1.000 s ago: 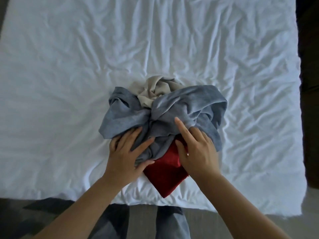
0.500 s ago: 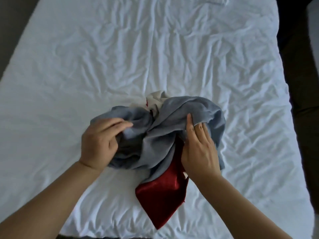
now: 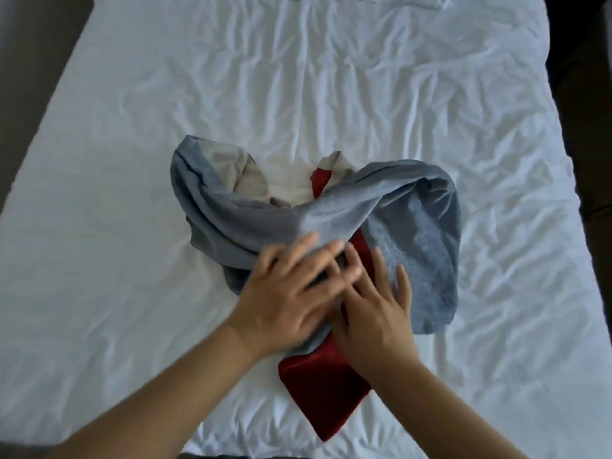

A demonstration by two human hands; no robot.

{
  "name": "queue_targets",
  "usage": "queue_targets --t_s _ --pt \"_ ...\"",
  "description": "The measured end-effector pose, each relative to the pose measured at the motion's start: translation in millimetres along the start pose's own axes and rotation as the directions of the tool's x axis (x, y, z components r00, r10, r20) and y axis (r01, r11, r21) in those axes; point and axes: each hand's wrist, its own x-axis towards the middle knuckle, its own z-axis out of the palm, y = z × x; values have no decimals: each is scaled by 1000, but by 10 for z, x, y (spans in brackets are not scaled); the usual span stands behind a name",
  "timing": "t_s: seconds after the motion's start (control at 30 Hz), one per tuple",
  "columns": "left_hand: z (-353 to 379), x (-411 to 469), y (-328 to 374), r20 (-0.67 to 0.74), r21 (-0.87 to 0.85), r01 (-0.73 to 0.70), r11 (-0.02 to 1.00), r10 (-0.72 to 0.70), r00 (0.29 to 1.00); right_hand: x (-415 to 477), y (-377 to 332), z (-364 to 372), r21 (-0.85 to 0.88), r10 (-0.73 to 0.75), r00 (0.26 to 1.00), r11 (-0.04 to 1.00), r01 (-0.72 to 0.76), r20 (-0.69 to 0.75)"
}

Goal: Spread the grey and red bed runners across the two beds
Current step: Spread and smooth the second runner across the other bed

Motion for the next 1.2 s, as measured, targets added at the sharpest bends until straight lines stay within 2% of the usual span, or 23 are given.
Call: queue_targets --t_s 0.07,0.1,0.23,0.33,0.43,0.53,0.63,0.7,0.77,0.87,0.93,1.0,1.03,1.1,1.17,1.2 --pt "201 -290 167 130 -21 -59 998 61 990 -157 50 171 -84 -43 997 995 49 65" --pt "278 -389 172 188 -17 -46 999 48 981 -207 77 235 -120 -38 994 992 50 101" --pt "451 -514 -43 382 51 181 982 -187 905 -204 173 363 -210 71 974 977 -25 214" --pt "528 -465 -121 445 39 257 966 -247 861 -79 274 350 -210 114 946 976 -50 304" --pt "511 -316 -189 441 23 271 962 -253 861 73 396 163 -235 105 930 972 -21 353" --pt "431 -99 -322 378 11 316 949 -296 877 239 635 -123 -406 121 933 914 29 340" --pt "332 230 -553 285 58 329 942 -332 899 408 973 -466 -600 164 938 798 56 305" --pt "256 517 -741 221 80 367 927 -375 900 508 1209 -690 -699 229 941 715 10 248" --pt "188 812 -886 167 92 424 901 -434 885 611 1330 -862 -729 349 926 670 -138 146" --pt "169 1097 -858 165 110 427 898 -440 883 703 1250 -862 -669 432 902 670 -322 -2" --pt "220 1090 -669 216 124 347 930 -367 905 675 1050 -697 -585 330 944 763 -276 -16" --pt "326 902 -404 275 116 245 962 -269 923 536 801 -431 -451 145 989 884 -126 9" --pt "383 759 -272 316 98 210 973 -231 920 436 676 -282 -349 81 996 935 -59 49" --pt "492 462 -53 428 57 213 975 -217 877 253 476 -16 -155 93 972 986 -60 217" --pt "569 219 75 508 24 277 961 -250 824 93 386 186 -98 143 925 989 -115 351" --pt "593 134 114 513 5 306 952 -265 816 48 366 249 -89 153 917 988 -129 368"
